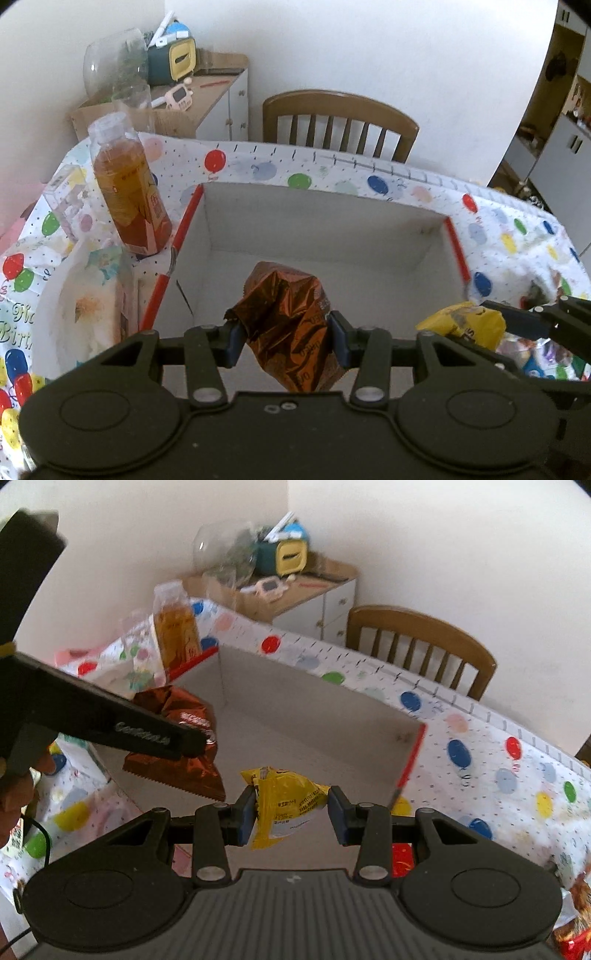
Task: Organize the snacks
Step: 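Carry both snacks over the red box and open both tools to drop them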
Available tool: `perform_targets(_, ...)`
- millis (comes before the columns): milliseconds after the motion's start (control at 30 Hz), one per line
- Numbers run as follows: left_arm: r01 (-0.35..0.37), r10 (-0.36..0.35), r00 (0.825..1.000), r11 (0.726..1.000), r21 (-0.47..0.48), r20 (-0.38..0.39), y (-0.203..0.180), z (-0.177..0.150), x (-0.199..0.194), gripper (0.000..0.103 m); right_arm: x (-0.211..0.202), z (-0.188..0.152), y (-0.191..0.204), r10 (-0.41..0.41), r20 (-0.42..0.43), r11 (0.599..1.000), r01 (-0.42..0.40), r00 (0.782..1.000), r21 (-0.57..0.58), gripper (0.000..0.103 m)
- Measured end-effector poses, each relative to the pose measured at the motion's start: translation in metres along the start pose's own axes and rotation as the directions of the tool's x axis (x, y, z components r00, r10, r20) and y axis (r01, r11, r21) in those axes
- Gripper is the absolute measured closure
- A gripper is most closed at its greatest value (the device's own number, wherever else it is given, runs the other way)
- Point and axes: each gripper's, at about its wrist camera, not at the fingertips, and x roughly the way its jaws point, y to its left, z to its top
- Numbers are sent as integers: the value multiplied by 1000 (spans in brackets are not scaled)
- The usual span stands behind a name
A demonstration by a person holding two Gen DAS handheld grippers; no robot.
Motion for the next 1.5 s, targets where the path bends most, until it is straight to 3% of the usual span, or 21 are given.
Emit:
perform_targets(433,-11,17,991,999,46,-130,1,-7,54,58,49,-7,3,9,-132,1000,-9,991,-2,62)
perform_targets(700,-4,15,981,998,56,-193,0,-15,72,57,51,-10,3,43,-133,999,-42,990,7,61)
perform_targets(800,-7,18,979,999,54,-204,2,-19,76,56,50,-11,3,44,-131,999,-44,990,5,50)
perform_targets(867,-7,19,978,998,60,-206,2,-20,77,54,49,-11,2,38,-124,999,-38,992,2,40)
perform_targets(1000,-12,22,980,998,54,-196,3,-22,75,49,44,-10,-2,34,-111,999,-33,993,14,40)
perform_targets(1067,-13,21,982,999,48,-186,3,-20,73,37,40,-11,-6,36,-102,999,-33,994,30,39)
perform_targets(1167,-26,34,986,998,57,-161,3,-19,67,31,32,-14,-11,38,-92,998,-33,995,53,39)
perform_targets(1267,-31,38,989,998,54,-145,3,-18,58,28,19,-15,-17,44,-67,996,-39,997,75,34)
perform_targets(1500,-28,34,997,995,92,-66,-10,-20,26,25,-16,-15,-28,59,5,992,-59,998,113,33)
